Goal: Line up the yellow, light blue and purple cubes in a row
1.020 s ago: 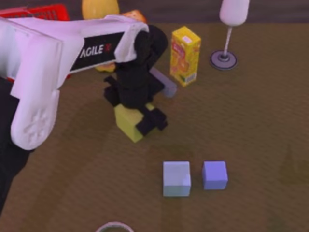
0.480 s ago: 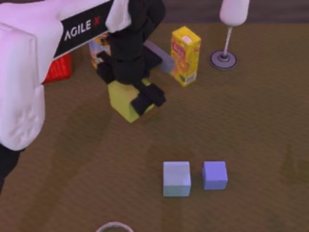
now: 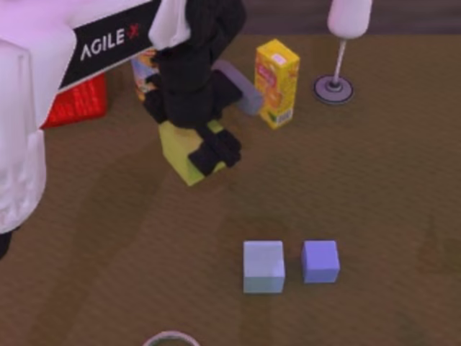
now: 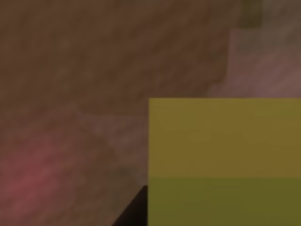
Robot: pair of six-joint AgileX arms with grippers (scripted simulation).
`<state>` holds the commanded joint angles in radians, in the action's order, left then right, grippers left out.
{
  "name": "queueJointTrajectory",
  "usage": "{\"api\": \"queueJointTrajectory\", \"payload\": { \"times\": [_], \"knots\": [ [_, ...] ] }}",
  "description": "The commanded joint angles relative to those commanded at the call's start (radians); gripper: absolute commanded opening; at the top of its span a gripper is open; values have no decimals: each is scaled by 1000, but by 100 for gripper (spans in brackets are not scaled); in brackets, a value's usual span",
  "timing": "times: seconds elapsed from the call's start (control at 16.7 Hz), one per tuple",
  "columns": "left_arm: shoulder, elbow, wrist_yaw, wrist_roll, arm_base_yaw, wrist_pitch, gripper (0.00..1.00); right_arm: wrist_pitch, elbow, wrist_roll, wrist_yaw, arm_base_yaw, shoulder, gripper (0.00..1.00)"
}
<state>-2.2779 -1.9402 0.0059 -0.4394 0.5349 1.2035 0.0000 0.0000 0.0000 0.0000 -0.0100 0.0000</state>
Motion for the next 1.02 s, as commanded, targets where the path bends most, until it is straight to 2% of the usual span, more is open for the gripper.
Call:
{"api": "queueJointTrajectory", "payload": {
  "times": [0.42,0.6,1.02],
  "knots": [
    [309,473,-1,-344,67,-111,0,0,0,0,0,0,0,100],
    [416,604,0,-463,92,-151,0,0,0,0,0,0,0,100],
    [445,640,0,-498,95,-166,0,0,0,0,0,0,0,100]
  ]
}}
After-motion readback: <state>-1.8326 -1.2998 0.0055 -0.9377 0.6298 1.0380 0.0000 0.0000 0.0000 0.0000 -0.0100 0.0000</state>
